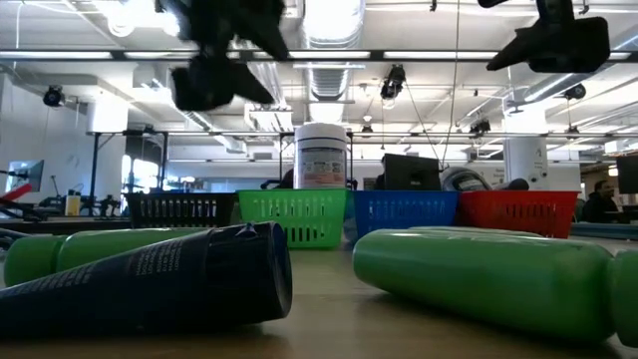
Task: Pick & Place Travel size toiletries
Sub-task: Put the blue shave cream into the green bin
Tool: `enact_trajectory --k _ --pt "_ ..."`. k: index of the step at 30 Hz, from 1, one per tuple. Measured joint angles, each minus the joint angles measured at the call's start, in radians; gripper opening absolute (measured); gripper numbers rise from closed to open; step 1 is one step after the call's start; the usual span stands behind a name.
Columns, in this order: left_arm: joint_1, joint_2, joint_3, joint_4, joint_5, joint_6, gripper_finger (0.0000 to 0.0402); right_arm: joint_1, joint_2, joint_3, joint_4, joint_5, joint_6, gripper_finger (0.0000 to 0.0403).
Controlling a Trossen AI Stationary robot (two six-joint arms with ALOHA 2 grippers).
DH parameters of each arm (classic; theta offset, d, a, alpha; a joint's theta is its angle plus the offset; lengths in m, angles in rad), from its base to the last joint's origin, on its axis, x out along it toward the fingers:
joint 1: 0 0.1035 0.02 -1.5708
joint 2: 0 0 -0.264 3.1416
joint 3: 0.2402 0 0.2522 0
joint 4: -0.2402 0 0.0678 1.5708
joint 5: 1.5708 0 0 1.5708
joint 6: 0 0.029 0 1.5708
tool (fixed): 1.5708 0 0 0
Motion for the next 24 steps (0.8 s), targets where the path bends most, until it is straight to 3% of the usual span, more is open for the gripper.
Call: enact_trajectory --k 4,10,18,24 --pt "-0.158 0.008 -0.001 0.015 0.008 0.227 0.0211 0.022 0.032 0.0 -0.001 -0.053 -0.07 0.0344" --pt "-0.326 0.12 -0.001 0.038 -0.107 0.423 0.0211 0.043 0.069 0.0 -0.003 -0.08 -0.068 0.0354" --pt "-0.36 0.359 0.184 0.054 -0.136 0.613 0.0211 0.059 0.084 0.0 -0.006 -0.085 -0.024 0.0343" --pt "-0.36 0.534 0.355 -0.093 -0.154 0.549 0.0211 0.075 0.084 0.0 -0.007 -0.083 -0.004 0.0336"
